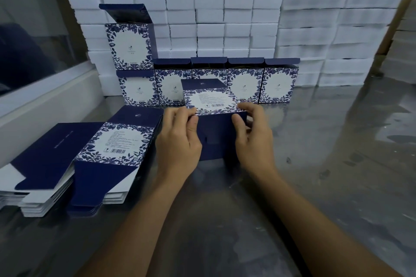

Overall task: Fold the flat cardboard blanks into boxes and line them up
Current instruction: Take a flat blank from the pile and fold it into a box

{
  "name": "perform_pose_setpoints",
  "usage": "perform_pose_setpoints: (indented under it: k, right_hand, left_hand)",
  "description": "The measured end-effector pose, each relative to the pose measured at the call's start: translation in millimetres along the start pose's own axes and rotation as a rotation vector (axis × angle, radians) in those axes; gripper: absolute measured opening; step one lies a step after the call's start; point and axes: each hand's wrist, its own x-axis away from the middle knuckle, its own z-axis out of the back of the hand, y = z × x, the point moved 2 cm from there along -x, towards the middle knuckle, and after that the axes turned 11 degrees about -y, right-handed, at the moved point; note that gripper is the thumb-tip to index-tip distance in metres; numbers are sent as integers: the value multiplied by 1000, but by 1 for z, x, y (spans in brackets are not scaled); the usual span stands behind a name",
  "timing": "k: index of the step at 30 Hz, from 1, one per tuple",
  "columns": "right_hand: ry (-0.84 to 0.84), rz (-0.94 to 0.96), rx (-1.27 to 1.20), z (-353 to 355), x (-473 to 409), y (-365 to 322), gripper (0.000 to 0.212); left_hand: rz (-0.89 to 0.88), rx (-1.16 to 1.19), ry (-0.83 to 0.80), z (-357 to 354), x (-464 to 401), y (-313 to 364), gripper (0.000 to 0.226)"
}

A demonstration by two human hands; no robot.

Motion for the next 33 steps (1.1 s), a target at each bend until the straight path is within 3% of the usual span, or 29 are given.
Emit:
perform_pose_setpoints:
  k: [7,10,13,16,19,26,33]
  right_hand:
    - [28,-3,-3,7,-5,4,11]
    - [27,-13,-29,8,-5,6,11]
    - [-64,-38,-79,7,-3,8,32]
    - [-210,-87,-82,4,-1,13,73]
    - [-245,-91,-66,3,-1,16,90]
    - [-103,23,-18,3,-1,13,81]
    - [-130,32,-36,2,1,9,73]
  left_hand:
    - [26,26,-59,-2,2,-3,26]
    - [79,77,-155,-6,5,-13,51]
    - [197,131,-274,-10,8,-25,90]
    - [198,115,-324,-12,10,-30,103]
    - [215,137,-321,-12,10,-32,102]
    - [166,88,-148,-7,8,-24,78]
    - [174,83,-121,-4,8,-21,79]
